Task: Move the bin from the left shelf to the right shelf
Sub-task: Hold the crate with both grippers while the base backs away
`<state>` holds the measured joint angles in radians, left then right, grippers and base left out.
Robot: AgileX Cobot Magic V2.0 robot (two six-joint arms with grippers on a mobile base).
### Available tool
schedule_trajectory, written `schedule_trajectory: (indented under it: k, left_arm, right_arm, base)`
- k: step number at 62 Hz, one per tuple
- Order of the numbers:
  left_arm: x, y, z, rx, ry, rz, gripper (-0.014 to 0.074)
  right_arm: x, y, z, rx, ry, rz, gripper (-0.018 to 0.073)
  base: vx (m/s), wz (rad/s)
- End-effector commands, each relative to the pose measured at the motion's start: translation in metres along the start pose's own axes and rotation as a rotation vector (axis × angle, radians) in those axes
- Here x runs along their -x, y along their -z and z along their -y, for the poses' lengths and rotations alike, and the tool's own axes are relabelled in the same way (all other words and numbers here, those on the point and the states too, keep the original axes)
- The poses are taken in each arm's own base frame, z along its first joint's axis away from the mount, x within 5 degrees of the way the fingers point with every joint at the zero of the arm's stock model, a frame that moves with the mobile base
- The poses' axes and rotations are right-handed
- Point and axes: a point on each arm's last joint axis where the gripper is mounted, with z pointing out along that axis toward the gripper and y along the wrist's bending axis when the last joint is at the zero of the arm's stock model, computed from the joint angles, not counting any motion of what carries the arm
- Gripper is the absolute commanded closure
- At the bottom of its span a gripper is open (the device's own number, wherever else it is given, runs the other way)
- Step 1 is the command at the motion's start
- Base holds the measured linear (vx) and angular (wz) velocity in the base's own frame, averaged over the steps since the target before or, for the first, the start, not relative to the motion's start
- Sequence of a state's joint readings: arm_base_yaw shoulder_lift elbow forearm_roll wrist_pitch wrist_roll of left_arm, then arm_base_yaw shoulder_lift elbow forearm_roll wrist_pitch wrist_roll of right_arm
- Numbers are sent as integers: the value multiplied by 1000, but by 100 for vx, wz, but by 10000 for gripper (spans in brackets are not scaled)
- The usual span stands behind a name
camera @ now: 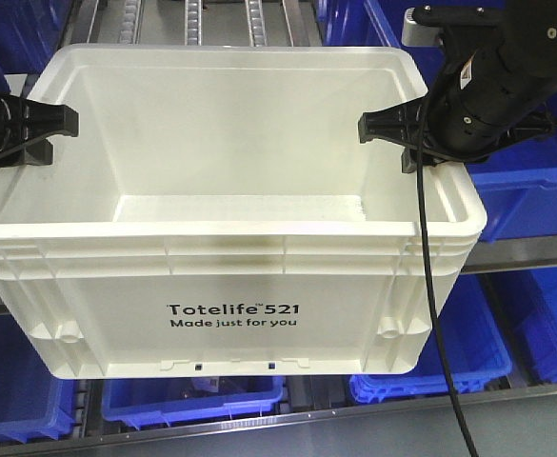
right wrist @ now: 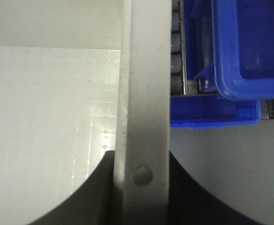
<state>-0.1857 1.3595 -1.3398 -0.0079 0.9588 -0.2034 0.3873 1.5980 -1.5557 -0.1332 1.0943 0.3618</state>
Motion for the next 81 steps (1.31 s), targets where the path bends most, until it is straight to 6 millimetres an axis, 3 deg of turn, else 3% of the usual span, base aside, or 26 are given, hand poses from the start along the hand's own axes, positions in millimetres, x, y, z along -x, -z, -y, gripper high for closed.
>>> schedule_trajectory:
  k: [1,81]
  left_arm:
    - [15,28,1,-12,-30,176,603]
    - [15,28,1,-12,-30,176,603]
  right_arm:
    - [14,35,8,-4,16,195,537]
    - [14,35,8,-4,16,195,537]
  base:
    - [-17,-13]
    - [-9,-25]
